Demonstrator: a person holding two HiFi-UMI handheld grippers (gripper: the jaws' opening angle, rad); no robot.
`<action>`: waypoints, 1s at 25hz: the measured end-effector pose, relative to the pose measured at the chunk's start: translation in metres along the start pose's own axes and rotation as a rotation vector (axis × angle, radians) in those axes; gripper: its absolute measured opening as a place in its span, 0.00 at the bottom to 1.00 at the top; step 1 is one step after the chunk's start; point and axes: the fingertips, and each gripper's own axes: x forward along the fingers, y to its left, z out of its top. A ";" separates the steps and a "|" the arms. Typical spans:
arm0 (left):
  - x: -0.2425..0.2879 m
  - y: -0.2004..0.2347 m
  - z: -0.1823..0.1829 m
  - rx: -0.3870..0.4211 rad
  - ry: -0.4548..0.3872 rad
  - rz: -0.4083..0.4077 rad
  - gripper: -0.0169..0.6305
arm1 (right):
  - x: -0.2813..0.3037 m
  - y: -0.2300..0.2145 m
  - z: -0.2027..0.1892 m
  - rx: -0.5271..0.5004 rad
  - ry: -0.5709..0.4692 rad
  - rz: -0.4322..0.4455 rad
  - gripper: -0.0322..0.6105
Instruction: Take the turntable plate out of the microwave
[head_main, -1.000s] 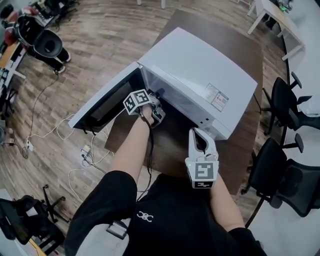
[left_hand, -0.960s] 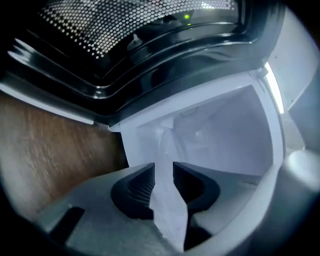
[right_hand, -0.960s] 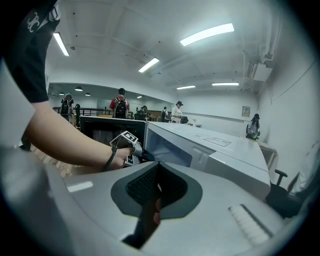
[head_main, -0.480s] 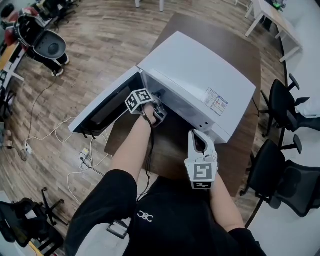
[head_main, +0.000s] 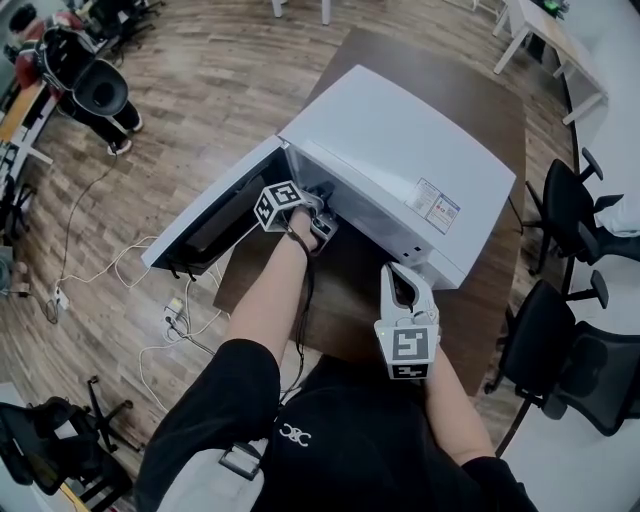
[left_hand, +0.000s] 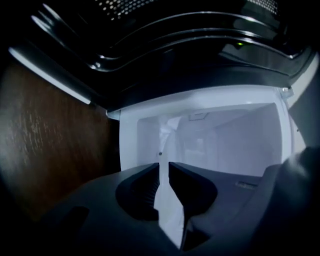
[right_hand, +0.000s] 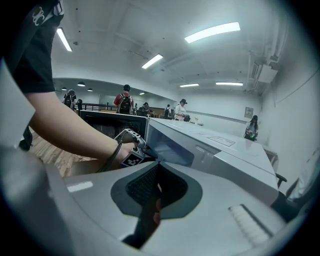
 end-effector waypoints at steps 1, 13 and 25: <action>0.001 -0.001 -0.002 0.001 0.009 -0.005 0.12 | 0.000 0.000 -0.001 -0.001 0.001 0.002 0.06; 0.016 -0.018 -0.019 -0.044 0.055 -0.113 0.18 | 0.001 0.001 -0.004 -0.016 0.015 0.009 0.06; 0.045 -0.033 -0.056 0.015 0.143 -0.143 0.07 | -0.002 -0.003 -0.008 -0.032 0.031 -0.004 0.06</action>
